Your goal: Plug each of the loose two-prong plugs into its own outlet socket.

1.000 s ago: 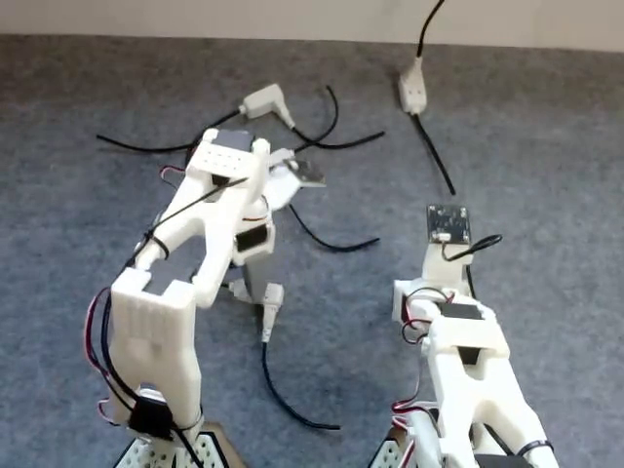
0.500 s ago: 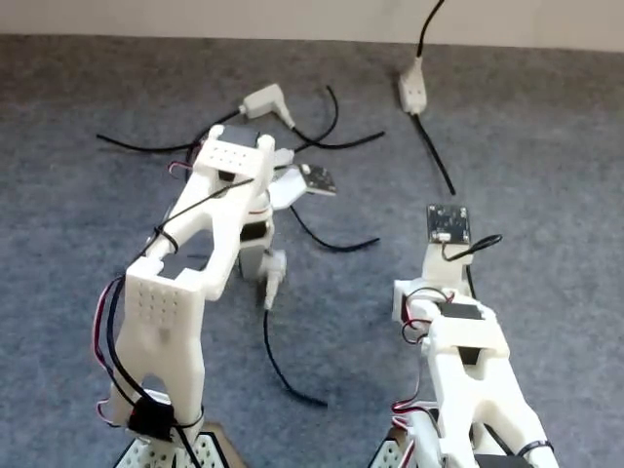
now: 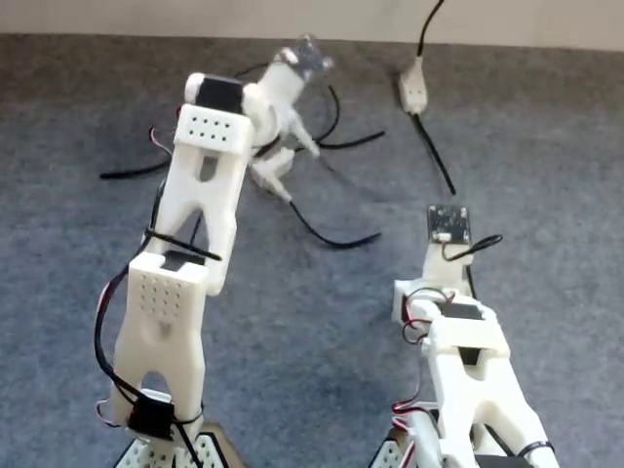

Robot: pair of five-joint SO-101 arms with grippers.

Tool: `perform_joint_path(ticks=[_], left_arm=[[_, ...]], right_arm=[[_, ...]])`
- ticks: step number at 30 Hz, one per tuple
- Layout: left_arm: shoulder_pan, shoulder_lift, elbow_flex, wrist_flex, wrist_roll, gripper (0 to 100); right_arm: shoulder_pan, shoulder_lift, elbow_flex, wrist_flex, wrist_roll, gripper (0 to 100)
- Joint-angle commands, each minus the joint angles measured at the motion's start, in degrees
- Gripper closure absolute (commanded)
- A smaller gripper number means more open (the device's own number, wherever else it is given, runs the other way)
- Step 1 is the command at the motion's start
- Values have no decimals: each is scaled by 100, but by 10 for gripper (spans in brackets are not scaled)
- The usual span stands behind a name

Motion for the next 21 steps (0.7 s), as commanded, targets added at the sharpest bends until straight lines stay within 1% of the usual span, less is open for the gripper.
perform_joint_path(ticks=[1, 3, 5, 8, 9, 10, 12, 14, 15, 16, 21], left_arm=[[-145, -84, 136, -1152, 343, 993], [-189, -84, 602, -1635, 343, 992], [-286, -84, 1051, -2040, 352, 958], [-470, -84, 1525, -2514, 378, 824], [-541, -84, 1604, -2593, 484, 771], [-602, -92, 1648, -2620, 738, 720], [-708, -136, 1648, -2611, 1503, 643], [-778, -171, 1622, -2611, 2171, 609], [-787, -215, 1499, -2602, 2338, 603], [-822, -286, 1367, -2523, 2374, 603], [-857, -778, 312, -1591, 2382, 604]], right_arm=[[48, -57, -31, -110, -26, 991], [48, -57, -22, -110, -26, 991], [48, -57, -22, -110, -35, 991], [48, -57, -22, -110, -35, 991], [48, -57, -22, -110, -35, 991], [48, -57, -22, -110, -35, 991], [48, -57, -22, -110, -35, 991], [48, -57, -22, -119, -35, 991], [48, -57, -22, -119, -44, 991], [48, -57, -22, -119, -44, 991], [40, -92, -40, -119, -44, 991]])
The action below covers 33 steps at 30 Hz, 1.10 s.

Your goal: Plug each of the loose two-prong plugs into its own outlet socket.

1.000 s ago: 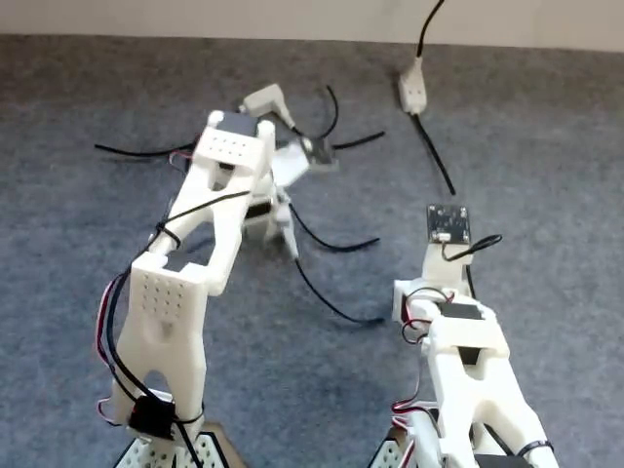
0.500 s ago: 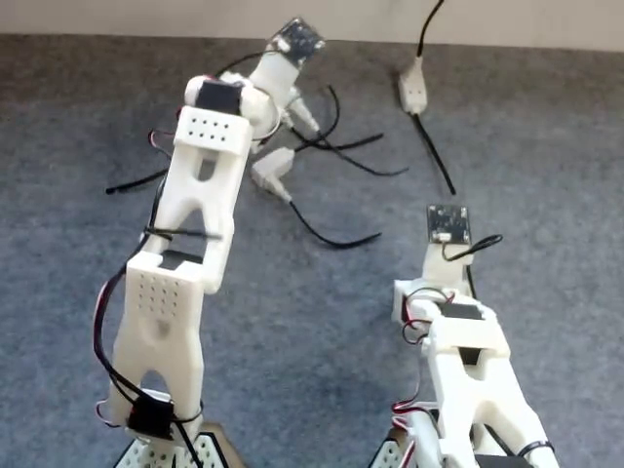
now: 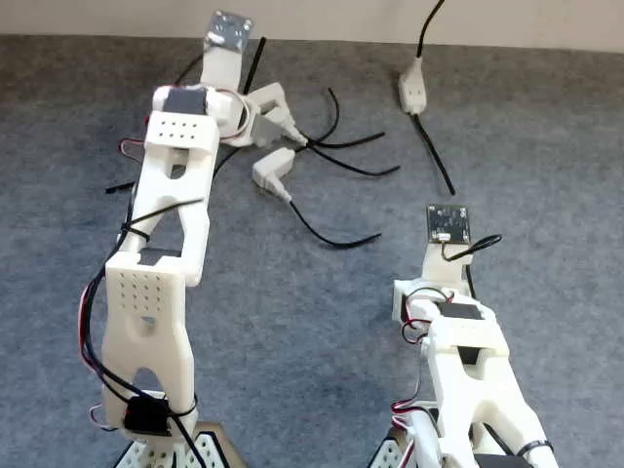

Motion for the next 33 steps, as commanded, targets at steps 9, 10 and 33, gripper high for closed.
perform_joint_path(ticks=[9, 10, 33], left_arm=[[-84, -1930, -3574, 2391, 105, 604], [-84, -2088, -3846, 2585, 105, 604], [-444, -6914, -4312, 3569, 132, 970]], right_arm=[[66, -127, -989, -92, -26, 991], [127, -127, -1218, -84, -26, 991], [822, -127, -10580, 3020, -53, 991]])
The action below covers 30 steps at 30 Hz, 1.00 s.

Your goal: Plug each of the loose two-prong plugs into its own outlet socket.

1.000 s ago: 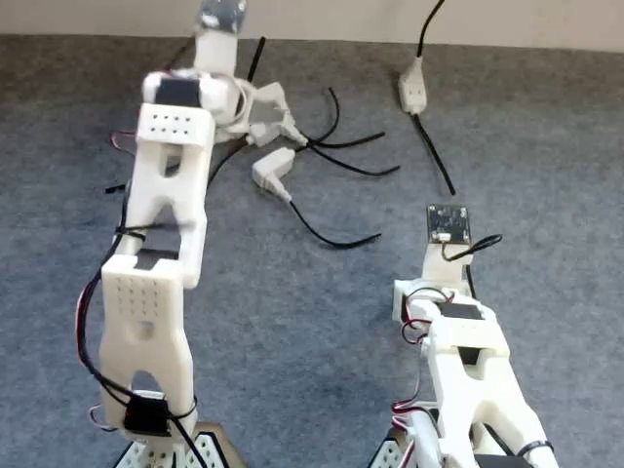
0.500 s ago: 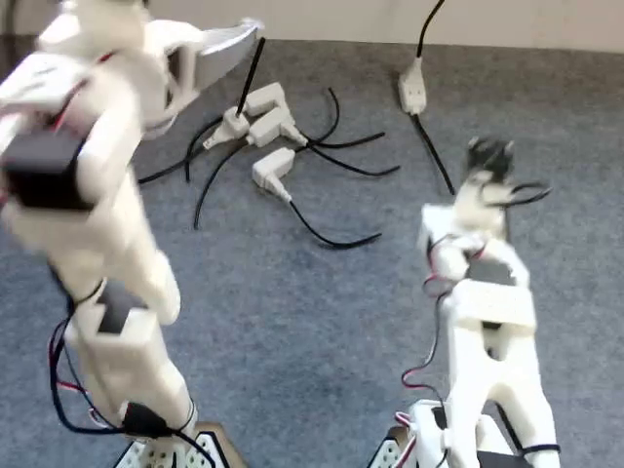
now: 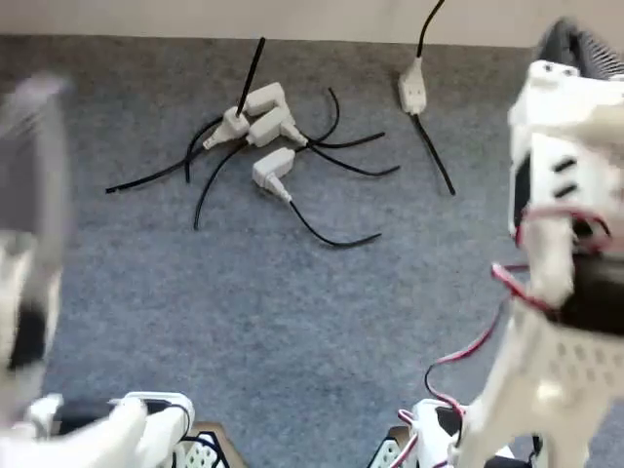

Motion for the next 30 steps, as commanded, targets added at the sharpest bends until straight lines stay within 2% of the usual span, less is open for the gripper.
perform_joint_path(ticks=[1, 3, 6, 9, 12, 14, 21, 26, 30], left_arm=[[-48, -769, 22, 44, 62, 989], [-48, -1156, 22, 44, 62, 992], [-48, -1719, 31, 53, 105, 993], [-48, -2343, 259, 53, 730, 993], [-48, -3046, 1007, 53, 1152, 993], [-31, -3538, 1815, 53, 1204, 993], [-22, -4927, 5596, -44, 1644, 993], [-13, -5868, 8400, -1064, 1618, 993], [-40, -7204, 10299, -1987, 1618, 993]], right_arm=[[40, -127, -1455, 409, -44, 991], [-48, -127, -2193, 752, -53, 991], [-646, -127, -3345, 1543, -53, 991], [-1552, -127, -4514, 2264, -53, 991], [-2273, -119, -5323, 2967, -53, 991], [-2466, -119, -5525, 3433, -53, 991], [-2457, -119, -5631, 4673, -44, 991], [-2457, -119, -5657, 4673, -35, 991], [-2440, -470, -5622, 4681, -26, 991]])
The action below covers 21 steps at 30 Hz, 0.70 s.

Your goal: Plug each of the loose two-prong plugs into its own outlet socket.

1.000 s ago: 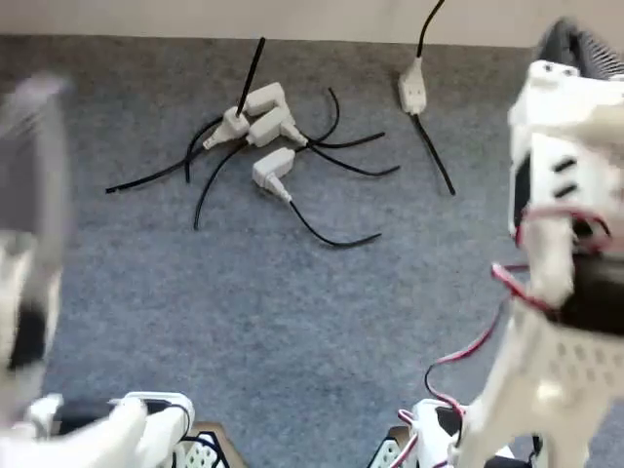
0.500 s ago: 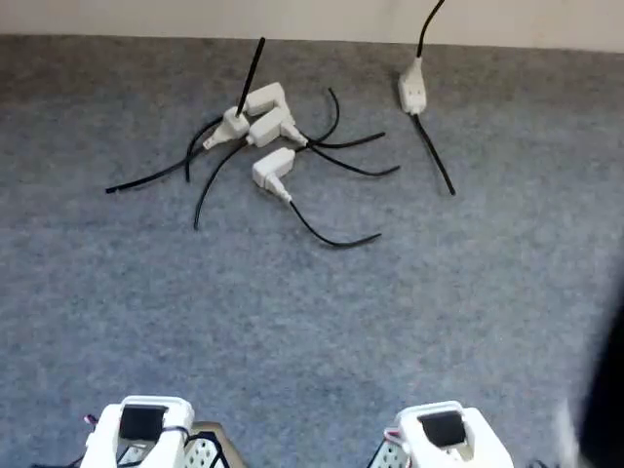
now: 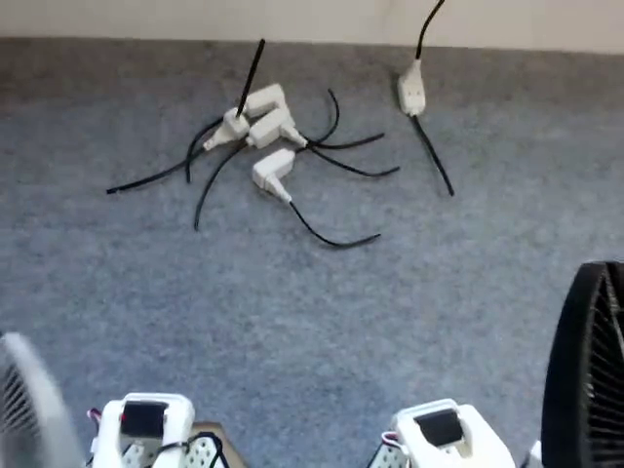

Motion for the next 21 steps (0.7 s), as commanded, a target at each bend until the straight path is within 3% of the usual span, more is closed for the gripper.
perform_joint_path(ticks=[1, 4, 11, 16, 21], left_arm=[[-40, -1446, 2387, -1099, 35, 993], [-57, -2422, 3749, -1600, 26, 993], [-22, -2149, 5490, -2207, 53, 993], [-48, -2149, 6343, -2330, 0, 992], [-57, -2299, 7257, -2101, -712, 993]], right_arm=[[-22, -514, 48, 233, -18, 991], [-22, -1191, 655, 233, -35, 991], [-31, -2237, 3626, 136, -18, 991], [-31, -3020, 5886, -488, -18, 991], [163, -3952, 8673, -1622, -9, 991]])
